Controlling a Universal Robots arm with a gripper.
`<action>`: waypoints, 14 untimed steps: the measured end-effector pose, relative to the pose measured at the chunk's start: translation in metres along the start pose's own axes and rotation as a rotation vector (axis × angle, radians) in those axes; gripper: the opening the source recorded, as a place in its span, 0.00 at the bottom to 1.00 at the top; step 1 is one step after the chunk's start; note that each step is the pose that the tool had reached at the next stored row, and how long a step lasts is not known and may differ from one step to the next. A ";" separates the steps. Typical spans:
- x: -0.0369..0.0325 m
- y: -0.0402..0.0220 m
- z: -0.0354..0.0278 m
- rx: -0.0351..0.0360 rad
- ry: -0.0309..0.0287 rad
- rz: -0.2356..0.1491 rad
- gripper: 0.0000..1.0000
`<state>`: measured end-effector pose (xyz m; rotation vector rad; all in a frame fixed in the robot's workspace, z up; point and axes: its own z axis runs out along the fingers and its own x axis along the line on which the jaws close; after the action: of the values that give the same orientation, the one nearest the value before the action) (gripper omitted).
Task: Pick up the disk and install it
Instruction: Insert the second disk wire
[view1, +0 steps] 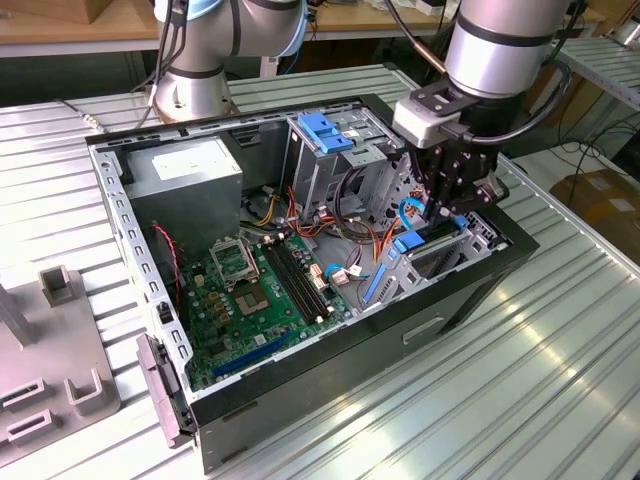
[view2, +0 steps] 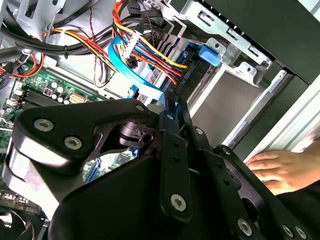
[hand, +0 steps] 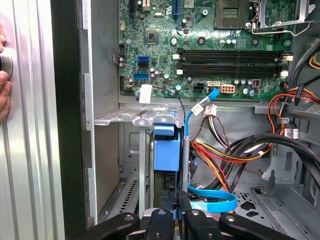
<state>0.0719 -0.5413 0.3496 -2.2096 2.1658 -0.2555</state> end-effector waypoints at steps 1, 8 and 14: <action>0.0000 0.0002 0.0003 0.0005 -0.0008 0.000 0.16; 0.0010 0.0009 0.0022 0.0022 -0.0138 0.002 0.16; 0.0061 0.0011 0.0029 0.0076 -0.0266 0.004 0.16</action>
<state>0.0714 -0.5477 0.3471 -2.1912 2.1524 -0.2323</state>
